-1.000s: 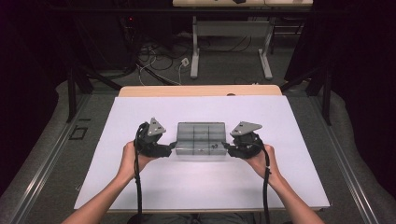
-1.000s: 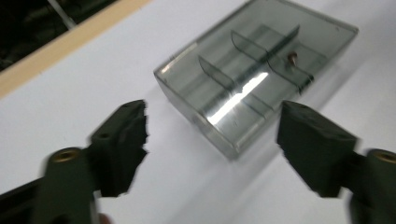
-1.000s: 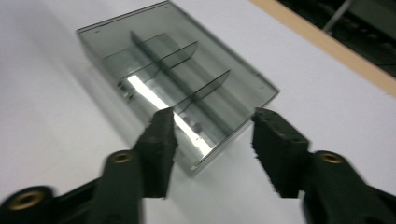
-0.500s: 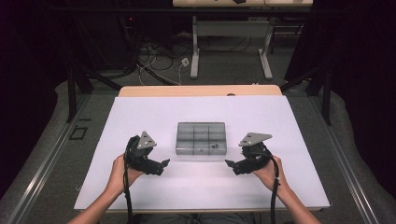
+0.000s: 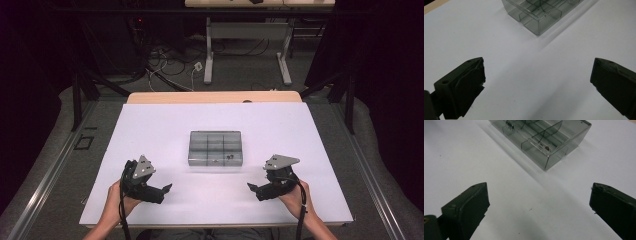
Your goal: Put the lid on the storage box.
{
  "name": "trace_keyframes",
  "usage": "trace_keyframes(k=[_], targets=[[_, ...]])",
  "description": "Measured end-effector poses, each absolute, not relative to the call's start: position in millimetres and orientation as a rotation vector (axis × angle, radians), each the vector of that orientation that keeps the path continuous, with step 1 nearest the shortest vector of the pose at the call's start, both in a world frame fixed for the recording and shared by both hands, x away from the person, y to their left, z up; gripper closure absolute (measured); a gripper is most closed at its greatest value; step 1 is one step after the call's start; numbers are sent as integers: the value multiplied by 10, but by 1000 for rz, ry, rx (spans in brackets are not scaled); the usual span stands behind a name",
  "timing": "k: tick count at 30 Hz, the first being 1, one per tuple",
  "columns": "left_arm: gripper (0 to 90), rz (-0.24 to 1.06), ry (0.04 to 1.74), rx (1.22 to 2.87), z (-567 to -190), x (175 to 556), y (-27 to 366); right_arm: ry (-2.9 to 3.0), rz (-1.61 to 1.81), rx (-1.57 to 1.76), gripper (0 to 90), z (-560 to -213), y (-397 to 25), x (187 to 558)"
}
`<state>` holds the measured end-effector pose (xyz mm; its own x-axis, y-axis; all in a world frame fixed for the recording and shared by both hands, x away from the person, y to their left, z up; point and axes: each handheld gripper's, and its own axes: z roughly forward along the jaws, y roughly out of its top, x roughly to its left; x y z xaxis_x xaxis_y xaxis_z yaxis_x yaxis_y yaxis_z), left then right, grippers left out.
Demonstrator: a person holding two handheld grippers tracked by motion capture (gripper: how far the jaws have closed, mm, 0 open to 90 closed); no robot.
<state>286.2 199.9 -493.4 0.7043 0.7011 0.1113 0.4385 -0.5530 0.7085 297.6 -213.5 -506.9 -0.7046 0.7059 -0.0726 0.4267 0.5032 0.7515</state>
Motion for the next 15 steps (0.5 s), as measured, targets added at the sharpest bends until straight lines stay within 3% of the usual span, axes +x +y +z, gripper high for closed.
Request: trace_keyframes(k=[15], targets=[[0, 476, 896, 2261, -5204, 2696, 2141, 2387, 999, 976, 14, -5298, -2235, 2743]])
